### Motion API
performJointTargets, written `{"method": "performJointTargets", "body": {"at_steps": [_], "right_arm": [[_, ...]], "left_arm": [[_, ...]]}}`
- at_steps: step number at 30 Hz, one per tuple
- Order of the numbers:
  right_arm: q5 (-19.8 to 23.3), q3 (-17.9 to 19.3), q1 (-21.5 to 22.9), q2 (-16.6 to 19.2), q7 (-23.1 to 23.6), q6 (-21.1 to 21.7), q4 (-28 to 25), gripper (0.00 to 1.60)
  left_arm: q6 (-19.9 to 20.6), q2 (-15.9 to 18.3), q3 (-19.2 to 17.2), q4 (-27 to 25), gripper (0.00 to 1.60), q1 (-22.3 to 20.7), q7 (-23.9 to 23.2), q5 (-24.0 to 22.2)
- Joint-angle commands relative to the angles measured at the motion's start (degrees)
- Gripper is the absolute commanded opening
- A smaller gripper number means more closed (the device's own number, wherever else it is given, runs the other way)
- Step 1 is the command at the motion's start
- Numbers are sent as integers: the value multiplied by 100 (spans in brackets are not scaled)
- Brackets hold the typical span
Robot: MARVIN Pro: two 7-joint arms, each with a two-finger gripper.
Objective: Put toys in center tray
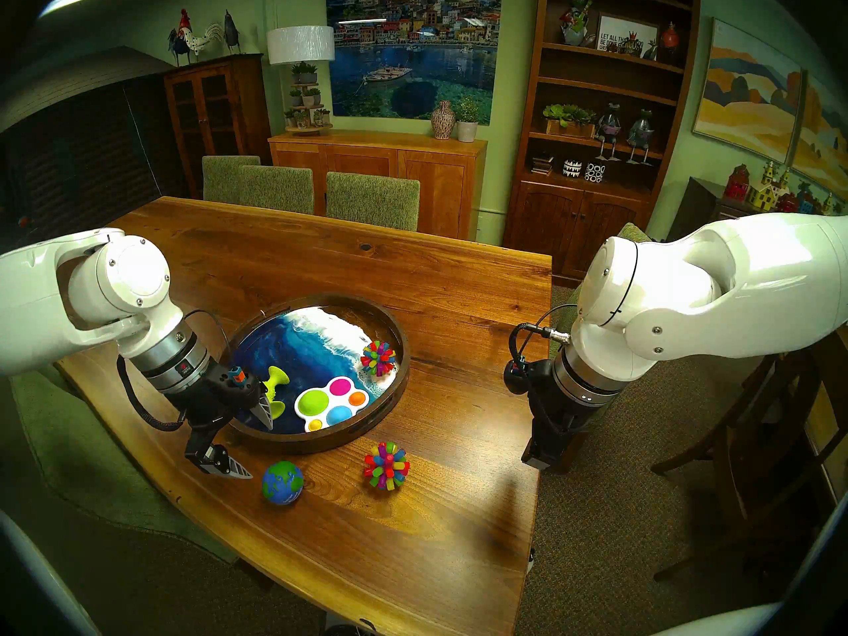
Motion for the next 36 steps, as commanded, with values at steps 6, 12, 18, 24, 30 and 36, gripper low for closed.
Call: {"method": "performJointTargets", "body": {"at_steps": [6,12,18,24,30,36], "right_arm": [[8,71,77,19,11,-13,7,160],[8,71,76,19,10,-13,7,160],[8,70,76,19,10,-14,7,160],[8,69,77,18,9,-14,7,160],[9,69,77,19,10,-14,7,160],[9,69,78,19,10,-15,7,160]], "left_arm": [[-61,-326,2,242,160,208,-99,-508],[-243,-667,-8,554,160,539,14,-873],[-311,-979,-65,641,160,839,290,-1103],[-356,-1294,-85,727,160,1164,675,-1176],[-382,-1524,-79,850,160,1457,975,-1228],[-383,-1628,-18,821,160,1641,1154,-1153]]}}
